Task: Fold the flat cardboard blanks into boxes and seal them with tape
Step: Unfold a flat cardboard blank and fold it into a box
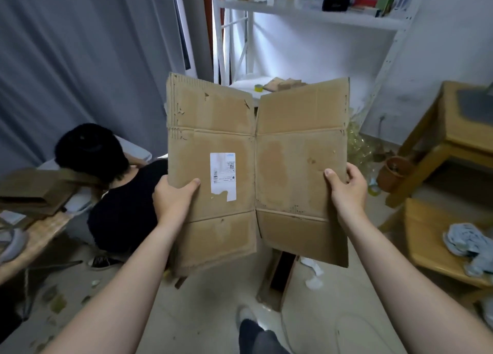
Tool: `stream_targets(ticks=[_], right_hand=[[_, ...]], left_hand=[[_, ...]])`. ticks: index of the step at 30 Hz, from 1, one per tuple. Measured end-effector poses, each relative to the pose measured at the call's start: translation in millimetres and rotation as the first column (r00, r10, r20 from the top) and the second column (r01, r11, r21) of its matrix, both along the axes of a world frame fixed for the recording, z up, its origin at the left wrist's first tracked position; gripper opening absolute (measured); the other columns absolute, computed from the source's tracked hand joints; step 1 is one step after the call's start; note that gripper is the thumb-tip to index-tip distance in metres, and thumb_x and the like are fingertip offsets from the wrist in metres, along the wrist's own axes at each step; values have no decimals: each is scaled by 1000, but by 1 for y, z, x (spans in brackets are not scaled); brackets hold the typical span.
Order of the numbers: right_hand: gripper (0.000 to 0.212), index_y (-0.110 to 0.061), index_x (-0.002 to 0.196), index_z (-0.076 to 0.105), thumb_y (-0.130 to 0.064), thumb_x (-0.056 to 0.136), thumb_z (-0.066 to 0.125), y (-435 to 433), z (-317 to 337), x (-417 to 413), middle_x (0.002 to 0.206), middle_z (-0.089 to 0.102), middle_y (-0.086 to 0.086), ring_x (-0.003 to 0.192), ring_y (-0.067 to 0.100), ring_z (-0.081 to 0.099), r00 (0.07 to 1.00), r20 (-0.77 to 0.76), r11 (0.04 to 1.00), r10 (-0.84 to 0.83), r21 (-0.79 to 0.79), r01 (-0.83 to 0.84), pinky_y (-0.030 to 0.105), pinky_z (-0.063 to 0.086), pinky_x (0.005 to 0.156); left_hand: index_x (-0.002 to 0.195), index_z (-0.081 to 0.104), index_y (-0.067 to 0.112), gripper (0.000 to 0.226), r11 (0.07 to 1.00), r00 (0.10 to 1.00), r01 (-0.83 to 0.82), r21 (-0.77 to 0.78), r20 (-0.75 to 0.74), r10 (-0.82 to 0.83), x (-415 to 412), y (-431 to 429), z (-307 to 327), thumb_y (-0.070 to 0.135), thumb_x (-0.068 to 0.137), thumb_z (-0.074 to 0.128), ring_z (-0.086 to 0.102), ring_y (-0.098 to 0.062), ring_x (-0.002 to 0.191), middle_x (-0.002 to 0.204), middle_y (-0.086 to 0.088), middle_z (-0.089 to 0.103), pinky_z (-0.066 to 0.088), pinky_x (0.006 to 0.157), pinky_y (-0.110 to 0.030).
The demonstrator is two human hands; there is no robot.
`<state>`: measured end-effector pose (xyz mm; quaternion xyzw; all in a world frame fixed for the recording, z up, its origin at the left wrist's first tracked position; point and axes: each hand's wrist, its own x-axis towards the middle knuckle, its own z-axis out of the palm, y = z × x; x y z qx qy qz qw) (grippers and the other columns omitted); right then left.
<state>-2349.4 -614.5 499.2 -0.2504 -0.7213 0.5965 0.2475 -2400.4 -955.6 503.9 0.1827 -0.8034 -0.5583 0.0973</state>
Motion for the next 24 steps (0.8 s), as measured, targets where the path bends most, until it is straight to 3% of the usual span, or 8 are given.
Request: stream_targets(ticks=[4,6,9,12,14,19,24], right_hand=[[20,-17,114,63,-16,95,68,8,-18,-105,100,64,-9,82,-3,59,997,-24,997,-71,31,72,-2,39,65],[25,-10,119,62,-14,95,67,14,-23,-163,108,65,-2,93,9,60,995,-26,995,-92,24,93,-4,37,64],[26,-10,121,61,-13,96,66,18,-24,-245,111,65,-1,100,12,60,994,-7,994,-110,-12,109,-3,39,67],[21,-16,115,60,-13,95,67,24,-16,-322,106,65,-3,91,7,62,993,-2,992,-117,-41,117,1,42,71],[20,-18,114,60,-15,95,67,26,-8,-371,106,66,-3,88,3,61,994,-5,994,-109,-25,109,13,47,78],[21,-15,114,62,-17,94,68,31,1,-485,107,68,1,97,16,63,993,-15,993,-116,6,116,27,47,86],[19,-17,111,62,-16,93,69,36,-8,-606,100,68,-3,90,13,64,992,-20,991,-127,30,127,30,50,89]], left_hand=[[96,66,24,31,999,999,50,19,-11,-50,-117,16,-9,32,73,86,67,-13,85,90,9,69,50,77,-28],[91,65,26,28,996,998,69,61,-5,-69,-178,25,-7,30,75,87,66,-8,81,87,12,68,49,70,-26],[89,63,25,26,991,995,86,104,35,-90,-265,33,6,28,78,86,60,0,76,83,15,64,44,61,-21],[101,65,19,29,990,994,98,100,39,-102,-347,36,15,25,80,84,58,-1,75,86,11,66,43,62,-23],[106,63,20,27,986,991,131,99,27,-134,-397,38,20,22,85,80,57,-3,75,89,7,64,44,66,-25],[114,63,19,29,984,987,162,76,4,-163,-514,42,23,25,89,76,58,-18,88,99,4,64,43,77,-29],[117,64,20,32,980,984,176,91,8,-178,-642,41,7,28,88,76,61,-20,93,97,7,65,47,77,-31]])
